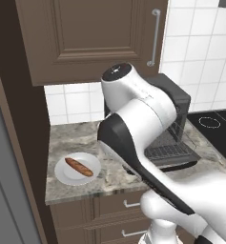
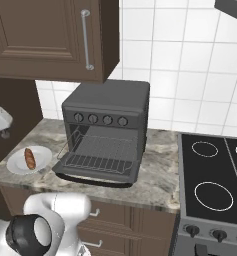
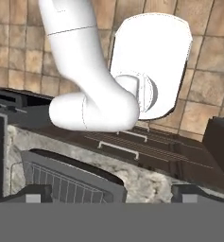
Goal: Pull the toaster oven rack outwards. Pick up the baguette from the plate and place it on the toaster oven rack. Close the toaster oven door fully and set the temperature to the lowest setting.
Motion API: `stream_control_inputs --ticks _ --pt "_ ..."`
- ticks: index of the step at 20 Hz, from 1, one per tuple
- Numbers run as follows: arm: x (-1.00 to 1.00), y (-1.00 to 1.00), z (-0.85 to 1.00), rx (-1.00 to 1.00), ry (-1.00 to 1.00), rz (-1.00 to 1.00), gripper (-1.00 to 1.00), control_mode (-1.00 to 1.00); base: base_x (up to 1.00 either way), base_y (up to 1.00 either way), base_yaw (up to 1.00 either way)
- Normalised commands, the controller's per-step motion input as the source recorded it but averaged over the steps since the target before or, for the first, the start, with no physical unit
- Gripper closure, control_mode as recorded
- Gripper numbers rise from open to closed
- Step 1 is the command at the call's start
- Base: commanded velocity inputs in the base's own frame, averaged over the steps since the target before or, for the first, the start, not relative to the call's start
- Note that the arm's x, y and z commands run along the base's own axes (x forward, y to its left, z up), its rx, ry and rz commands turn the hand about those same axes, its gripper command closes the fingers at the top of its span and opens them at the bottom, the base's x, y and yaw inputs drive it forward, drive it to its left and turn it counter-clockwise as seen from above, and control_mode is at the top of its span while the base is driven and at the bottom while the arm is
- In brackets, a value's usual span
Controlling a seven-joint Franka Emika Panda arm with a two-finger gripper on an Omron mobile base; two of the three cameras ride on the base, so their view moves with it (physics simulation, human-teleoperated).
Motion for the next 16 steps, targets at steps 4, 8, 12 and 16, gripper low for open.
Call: stream_control_inputs --ticks 4,8,12,16 --pt "0.13 0.00 -0.28 0.16 0.19 0.13 -1.00 -1.00 0.00 0.00 0.00" --pt "0.07 0.00 -0.34 0.16 0.16 0.13 -1.00 -1.00 0.00 0.00 0.00" --pt "0.12 0.03 -0.47 0.12 0.11 0.11 -1.00 -1.00 0.00 0.00 0.00" --pt "0.09 0.18 -0.42 0.14 0.01 0.07 -1.00 -1.00 0.00 0.00 0.00"
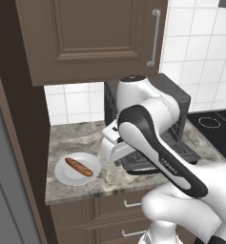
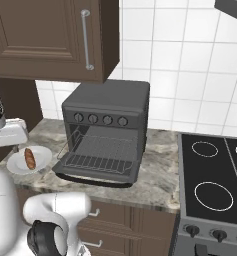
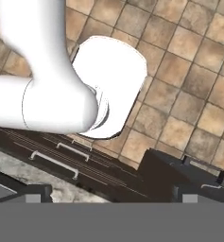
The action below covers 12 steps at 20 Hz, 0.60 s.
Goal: Pull the toaster oven rack outwards. Pick up the baguette from the plate and place it on the toaster oven rack. Close the toaster oven door fully and set the temperature to the lowest setting.
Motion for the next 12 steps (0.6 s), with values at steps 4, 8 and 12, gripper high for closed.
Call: stream_control_inputs --ticks 4,8,12 --pt "0.18 0.33 -0.31 0.08 0.00 0.08 -1.00 -1.00 0.00 0.00 0.00" --pt "0.25 0.34 -0.21 0.01 0.00 0.09 -1.00 -1.00 0.00 0.00 0.00" --pt "0.35 0.31 -0.16 0.00 0.01 0.08 -1.00 -1.00 0.00 0.00 0.00"
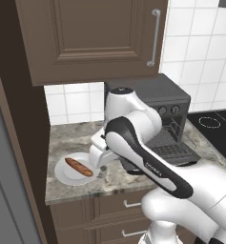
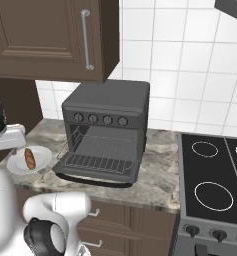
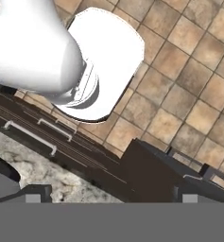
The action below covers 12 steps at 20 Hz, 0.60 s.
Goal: Pull the toaster oven rack outwards. Pick up the baguette from the plate and place it on the toaster oven rack. Close the toaster oven door fully and set the temperature to the lowest setting.
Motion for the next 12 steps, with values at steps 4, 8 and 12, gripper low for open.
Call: stream_control_inputs --ticks 4,8,12 --pt "0.42 0.23 -0.19 0.00 0.04 0.07 -1.00 -1.00 0.00 0.00 0.00" --pt "0.39 0.11 -0.32 0.00 0.05 0.05 -1.00 -1.00 0.00 0.00 0.00" --pt "0.38 0.09 -0.34 0.00 0.04 0.05 -1.00 -1.00 0.00 0.00 0.00"
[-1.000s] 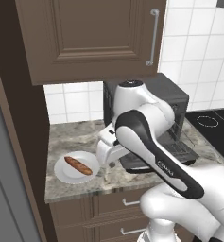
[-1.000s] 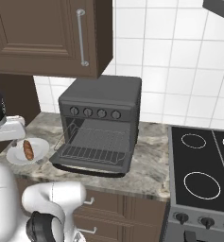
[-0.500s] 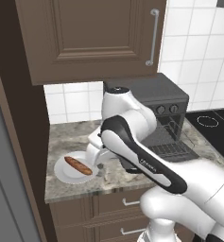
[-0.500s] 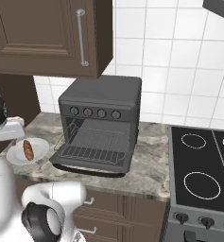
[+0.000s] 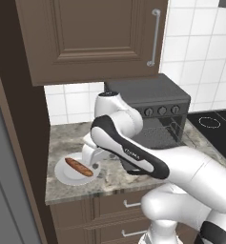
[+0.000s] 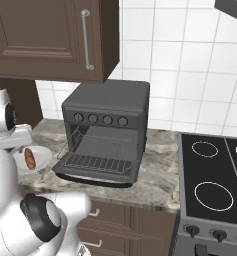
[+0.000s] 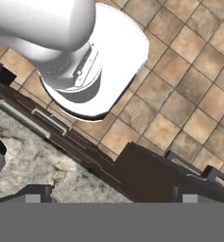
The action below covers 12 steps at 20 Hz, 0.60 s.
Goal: Pull the toaster oven rack outwards. Pick up the baguette from the plate and place it on the toaster oven rack. Close the toaster oven door fully and set the temperature to the lowest setting.
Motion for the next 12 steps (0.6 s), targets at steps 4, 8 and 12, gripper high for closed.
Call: stream_control_inputs --ticks 4,8,12 --pt "0.26 0.12 -0.30 0.00 0.01 0.04 -1.00 -1.00 0.00 0.00 0.00" --pt "0.23 0.15 -0.34 0.00 0.00 0.04 -1.00 -1.00 0.00 0.00 0.00" --pt "0.29 0.08 -0.35 0.00 0.00 0.04 -1.00 -1.00 0.00 0.00 0.00"
